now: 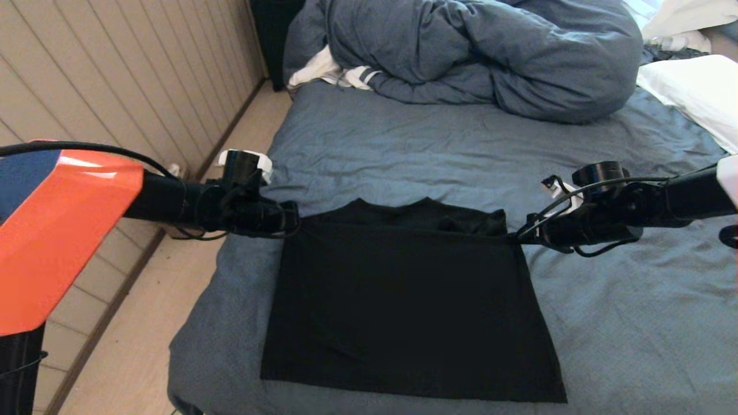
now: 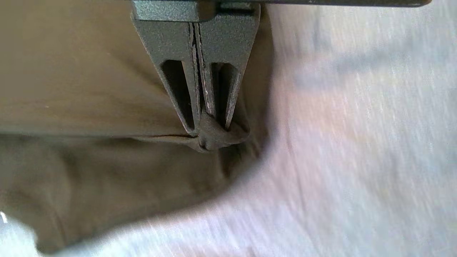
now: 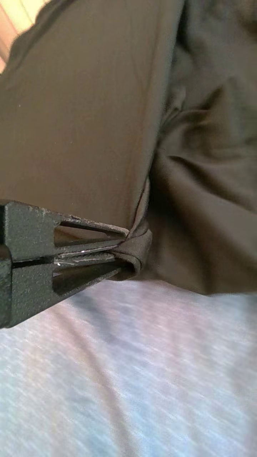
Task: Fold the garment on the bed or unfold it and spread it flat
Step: Fold the black T-shirt
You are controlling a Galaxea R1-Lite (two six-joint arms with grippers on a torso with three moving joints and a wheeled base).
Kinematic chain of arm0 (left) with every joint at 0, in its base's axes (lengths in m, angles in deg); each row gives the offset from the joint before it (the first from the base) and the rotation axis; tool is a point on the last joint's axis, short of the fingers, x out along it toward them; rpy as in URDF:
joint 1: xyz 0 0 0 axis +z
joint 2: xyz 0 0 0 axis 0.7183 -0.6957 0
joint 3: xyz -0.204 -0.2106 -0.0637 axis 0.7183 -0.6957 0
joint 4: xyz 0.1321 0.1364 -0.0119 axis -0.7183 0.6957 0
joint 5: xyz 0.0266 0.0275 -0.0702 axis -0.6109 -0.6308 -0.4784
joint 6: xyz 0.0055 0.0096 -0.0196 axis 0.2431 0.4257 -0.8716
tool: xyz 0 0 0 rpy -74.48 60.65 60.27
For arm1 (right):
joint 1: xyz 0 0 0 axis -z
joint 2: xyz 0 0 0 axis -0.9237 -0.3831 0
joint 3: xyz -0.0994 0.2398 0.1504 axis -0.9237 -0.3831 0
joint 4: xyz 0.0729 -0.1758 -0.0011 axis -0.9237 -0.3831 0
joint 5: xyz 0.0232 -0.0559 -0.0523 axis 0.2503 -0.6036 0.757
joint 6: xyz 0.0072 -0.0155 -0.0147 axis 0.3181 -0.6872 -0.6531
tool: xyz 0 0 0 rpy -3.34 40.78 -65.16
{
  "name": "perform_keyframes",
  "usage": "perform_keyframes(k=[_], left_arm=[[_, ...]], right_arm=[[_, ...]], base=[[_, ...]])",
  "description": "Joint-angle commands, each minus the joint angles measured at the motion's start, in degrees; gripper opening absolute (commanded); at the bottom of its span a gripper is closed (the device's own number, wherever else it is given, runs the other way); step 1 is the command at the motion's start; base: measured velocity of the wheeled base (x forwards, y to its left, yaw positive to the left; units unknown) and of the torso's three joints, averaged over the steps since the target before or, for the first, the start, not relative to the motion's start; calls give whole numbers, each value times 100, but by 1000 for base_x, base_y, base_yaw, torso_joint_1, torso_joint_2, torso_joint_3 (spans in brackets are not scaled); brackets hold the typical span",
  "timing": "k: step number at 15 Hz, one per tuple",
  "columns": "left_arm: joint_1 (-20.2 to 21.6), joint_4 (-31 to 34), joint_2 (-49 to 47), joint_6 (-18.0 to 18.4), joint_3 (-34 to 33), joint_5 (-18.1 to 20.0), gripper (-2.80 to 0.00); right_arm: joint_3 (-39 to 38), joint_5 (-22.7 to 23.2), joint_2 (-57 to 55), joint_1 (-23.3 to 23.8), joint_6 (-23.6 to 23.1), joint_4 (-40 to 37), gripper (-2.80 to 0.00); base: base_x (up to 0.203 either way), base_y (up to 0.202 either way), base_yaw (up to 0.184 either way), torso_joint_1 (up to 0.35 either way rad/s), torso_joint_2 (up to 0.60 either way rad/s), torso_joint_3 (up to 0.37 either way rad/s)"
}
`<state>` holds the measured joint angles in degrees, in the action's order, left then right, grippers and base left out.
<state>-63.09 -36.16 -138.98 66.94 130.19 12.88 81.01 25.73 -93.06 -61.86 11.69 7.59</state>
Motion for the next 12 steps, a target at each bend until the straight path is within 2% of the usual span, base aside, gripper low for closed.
perform_keyframes(k=[1,4,5,6,9,12], left_arm=[[58,51,-404,-17,399,7,-280],[68,120,-573,-8,585,-1,-280],[65,198,-573,-12,628,-1,0],[65,343,-559,-33,731,-1,0],[93,467,-306,-43,771,4,0],[163,595,116,-72,438,-1,0]], right_arm=[[332,-2,-239,-44,8,-180,-280],[488,-58,-350,-158,10,-279,-280],[487,-50,-340,-158,19,-288,-280],[471,-50,-297,-158,19,-288,0],[417,-54,-127,-148,2,-288,0],[320,-58,115,-95,6,-293,0]], base=[[0,0,0,0,0,0],[0,0,0,0,0,0],[0,0,0,0,0,0],[0,0,0,0,0,0],[0,0,0,0,0,0],[0,0,0,0,0,0]])
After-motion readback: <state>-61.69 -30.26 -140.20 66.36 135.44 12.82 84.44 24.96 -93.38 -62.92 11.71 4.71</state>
